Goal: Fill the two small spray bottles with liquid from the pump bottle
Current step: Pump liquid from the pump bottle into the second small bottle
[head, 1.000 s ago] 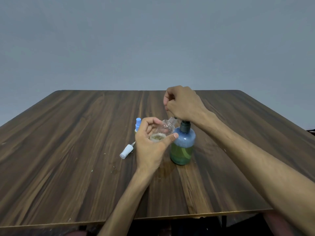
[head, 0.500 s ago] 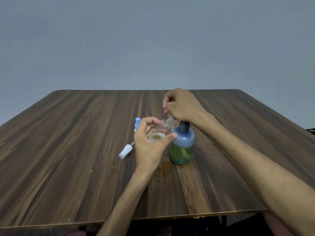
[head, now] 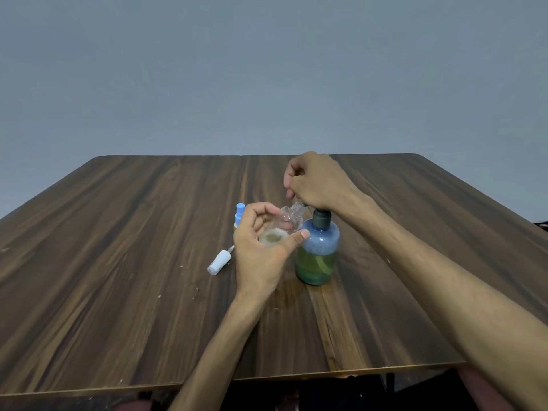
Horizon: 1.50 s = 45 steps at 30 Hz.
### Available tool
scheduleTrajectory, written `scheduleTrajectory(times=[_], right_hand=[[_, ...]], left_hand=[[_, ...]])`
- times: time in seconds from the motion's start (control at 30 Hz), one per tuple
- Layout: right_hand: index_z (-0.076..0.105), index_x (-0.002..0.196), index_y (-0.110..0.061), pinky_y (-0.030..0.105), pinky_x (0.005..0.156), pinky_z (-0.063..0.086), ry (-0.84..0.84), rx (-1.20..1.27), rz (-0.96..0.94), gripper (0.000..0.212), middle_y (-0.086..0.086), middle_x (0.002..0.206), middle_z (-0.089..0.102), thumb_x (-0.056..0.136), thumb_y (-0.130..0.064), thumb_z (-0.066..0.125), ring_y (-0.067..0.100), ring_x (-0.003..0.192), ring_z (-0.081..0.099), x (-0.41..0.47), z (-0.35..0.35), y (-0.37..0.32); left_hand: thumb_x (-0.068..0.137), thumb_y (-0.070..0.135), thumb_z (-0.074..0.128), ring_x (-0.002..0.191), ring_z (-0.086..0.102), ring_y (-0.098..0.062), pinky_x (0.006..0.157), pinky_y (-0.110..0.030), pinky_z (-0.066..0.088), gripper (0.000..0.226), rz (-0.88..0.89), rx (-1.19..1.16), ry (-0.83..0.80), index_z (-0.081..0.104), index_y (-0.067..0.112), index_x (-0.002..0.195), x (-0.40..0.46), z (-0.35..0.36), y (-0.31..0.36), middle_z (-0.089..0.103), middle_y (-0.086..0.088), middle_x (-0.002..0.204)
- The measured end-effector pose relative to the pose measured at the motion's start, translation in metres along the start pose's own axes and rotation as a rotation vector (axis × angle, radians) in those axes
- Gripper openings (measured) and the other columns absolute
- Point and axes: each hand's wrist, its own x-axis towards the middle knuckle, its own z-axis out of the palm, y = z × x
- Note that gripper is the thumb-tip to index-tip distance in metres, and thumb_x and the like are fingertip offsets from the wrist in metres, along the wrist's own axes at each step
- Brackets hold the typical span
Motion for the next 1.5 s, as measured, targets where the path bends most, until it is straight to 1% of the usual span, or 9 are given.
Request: scheduleTrajectory(times=[0.13, 0.5, 0.67, 0.8, 0.9, 1.03, 1.2, 1.37, 1.5], right_hand=[[0.07, 0.078, -0.018, 0.044, 0.074, 0.061, 0.065, -0.016, -0.022, 0.024, -0.003, 0.075, 0.077, 0.08, -0.014, 0.047, 0.022, 0.068, 0.069, 0.0019, -0.0043, -0.0016], [0.071, 0.076, -0.015, 0.042, 0.072, 0.061, 0.087, -0.062, -0.005, 0.024, 0.0, 0.071, 0.075, 0.079, -0.011, 0.048, 0.023, 0.07, 0.07, -0.0007, 0.0001, -0.0007], [0.069, 0.075, -0.01, 0.037, 0.064, 0.056, 0.143, -0.077, -0.018, 0.022, 0.005, 0.068, 0.073, 0.079, -0.01, 0.048, 0.029, 0.07, 0.068, 0.0027, -0.0016, -0.0004], [0.068, 0.075, -0.004, 0.034, 0.057, 0.048, 0.109, -0.113, -0.007, 0.023, 0.013, 0.075, 0.072, 0.082, -0.009, 0.046, 0.025, 0.06, 0.053, 0.0015, 0.0055, 0.0031], [0.065, 0.074, -0.002, 0.03, 0.052, 0.04, 0.125, -0.113, -0.028, 0.022, 0.012, 0.067, 0.069, 0.08, -0.008, 0.044, 0.024, 0.058, 0.048, 0.0024, 0.0014, 0.0002], [0.058, 0.068, -0.004, 0.03, 0.053, 0.039, 0.137, -0.111, -0.014, 0.018, 0.015, 0.063, 0.061, 0.079, -0.008, 0.045, 0.022, 0.057, 0.043, 0.0038, 0.0016, 0.0027], [0.062, 0.069, -0.004, 0.03, 0.052, 0.036, 0.138, -0.104, -0.022, 0.02, 0.012, 0.062, 0.06, 0.08, -0.009, 0.047, 0.023, 0.057, 0.046, 0.0021, 0.0015, 0.0007], [0.042, 0.057, -0.014, 0.029, 0.051, 0.032, 0.109, -0.106, -0.006, 0.023, 0.003, 0.054, 0.044, 0.078, -0.007, 0.047, 0.021, 0.054, 0.034, 0.0001, 0.0024, 0.0008], [0.048, 0.059, -0.015, 0.027, 0.049, 0.034, 0.156, -0.087, -0.037, 0.02, 0.0, 0.05, 0.05, 0.077, -0.007, 0.046, 0.019, 0.051, 0.038, 0.0042, -0.0026, -0.0028]], left_hand=[[0.063, 0.0, 0.097, 0.092, 0.074, -0.016, 0.085, -0.033, 0.06, 0.053, 0.003, 0.0, -0.006, 0.063, 0.022, 0.098, -0.0007, -0.0008, 0.0003, 0.074, 0.01, 0.091], [0.06, 0.01, 0.095, 0.094, 0.075, -0.025, 0.086, -0.039, 0.062, 0.051, -0.002, -0.008, 0.004, 0.063, 0.02, 0.099, 0.0002, 0.0001, -0.0007, 0.074, 0.0, 0.097], [0.063, 0.001, 0.096, 0.09, 0.074, -0.016, 0.085, -0.034, 0.061, 0.051, -0.001, 0.001, -0.015, 0.063, 0.017, 0.099, -0.0004, -0.0013, -0.0014, 0.074, 0.011, 0.091], [0.06, 0.009, 0.095, 0.094, 0.074, -0.02, 0.085, -0.034, 0.061, 0.052, 0.002, 0.003, 0.001, 0.063, 0.015, 0.1, 0.0003, -0.0005, -0.0012, 0.074, 0.004, 0.095], [0.063, 0.003, 0.096, 0.091, 0.074, -0.017, 0.085, -0.033, 0.06, 0.051, 0.004, 0.0, -0.008, 0.063, 0.015, 0.1, -0.0012, -0.0011, -0.001, 0.074, 0.008, 0.091], [0.061, 0.008, 0.096, 0.093, 0.074, -0.02, 0.086, -0.036, 0.062, 0.051, 0.009, 0.008, -0.003, 0.063, 0.018, 0.099, 0.0, -0.0005, -0.0002, 0.074, 0.005, 0.094], [0.065, -0.007, 0.096, 0.089, 0.074, -0.016, 0.084, -0.032, 0.061, 0.052, 0.003, 0.008, -0.01, 0.063, 0.017, 0.099, -0.0011, -0.0014, -0.0003, 0.074, 0.009, 0.089], [0.066, -0.008, 0.095, 0.089, 0.074, -0.014, 0.083, -0.031, 0.06, 0.052, -0.003, 0.009, -0.005, 0.063, 0.017, 0.098, 0.0, -0.0007, 0.0, 0.074, 0.01, 0.088], [0.066, -0.01, 0.094, 0.087, 0.074, -0.013, 0.083, -0.03, 0.061, 0.051, 0.002, -0.003, -0.017, 0.062, 0.014, 0.098, -0.0005, -0.0012, 0.0002, 0.074, 0.01, 0.087]])
